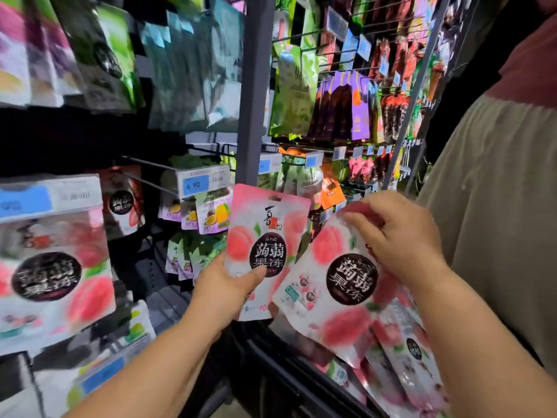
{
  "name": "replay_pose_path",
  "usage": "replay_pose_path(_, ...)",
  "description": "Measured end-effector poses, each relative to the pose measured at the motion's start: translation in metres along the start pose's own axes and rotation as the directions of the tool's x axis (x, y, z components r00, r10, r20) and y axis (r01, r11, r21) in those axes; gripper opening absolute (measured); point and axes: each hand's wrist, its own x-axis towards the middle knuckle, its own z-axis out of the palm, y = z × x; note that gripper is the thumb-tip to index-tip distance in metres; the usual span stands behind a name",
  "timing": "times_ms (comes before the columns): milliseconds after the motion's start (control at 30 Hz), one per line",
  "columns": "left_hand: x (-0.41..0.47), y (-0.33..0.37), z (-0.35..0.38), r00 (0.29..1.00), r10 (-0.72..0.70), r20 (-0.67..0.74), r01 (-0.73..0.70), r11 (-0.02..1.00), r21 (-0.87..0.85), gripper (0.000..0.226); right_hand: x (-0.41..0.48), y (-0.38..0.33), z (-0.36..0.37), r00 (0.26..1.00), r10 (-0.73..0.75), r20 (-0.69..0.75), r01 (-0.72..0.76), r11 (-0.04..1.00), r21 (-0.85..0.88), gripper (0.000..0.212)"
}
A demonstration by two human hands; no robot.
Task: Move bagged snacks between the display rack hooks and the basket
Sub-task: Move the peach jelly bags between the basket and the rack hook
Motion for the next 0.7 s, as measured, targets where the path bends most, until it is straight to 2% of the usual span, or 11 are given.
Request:
replay_pose_path(67, -0.004, 0.006, -0.006, 0.995, -0.01, 0.097, 0.006, 0.999, 0.048, 0.015, 0.006, -0.009, 0.005, 0.993, -0.049, 0.109, 0.049, 0.999, 0.002, 0.033)
replay_pose_path(233, -0.025, 0.007, -0.033, 0.964, -0.083, 0.252, 0.068, 0.995, 0.066, 0.016, 0.006, -0.043, 0.024, 0.959, -0.093, 0.268, 0.079, 0.995, 0.061, 0.034)
replay_pose_path(367, -0.042, 0.005, -0.059, 0.961, -0.131, 0.243, 0.133, 0.991, 0.008, 0.016, 0.01, -0.084, 0.042, 0.926, -0.124, 0.357, 0.091, 0.99, 0.108, 0.04)
replay_pose_path(533, -0.059, 0.004, -0.088, 0.971, -0.179, 0.158, 0.183, 0.983, -0.012, 0.048, 0.016, -0.124, 0.057, 0.916, -0.157, 0.369, 0.11, 0.983, 0.145, 0.04)
replay_pose_path(633, -0.068, 0.001, -0.102, 0.979, -0.188, 0.081, 0.192, 0.98, -0.046, 0.035, 0.015, -0.142, 0.065, 0.93, -0.132, 0.343, 0.076, 0.982, 0.172, 0.036)
replay_pose_path(700, -0.074, -0.004, -0.112, 0.981, -0.192, 0.021, 0.193, 0.98, -0.056, 0.029, 0.009, -0.145, 0.075, 0.964, -0.075, 0.255, 0.01, 0.969, 0.246, 0.035)
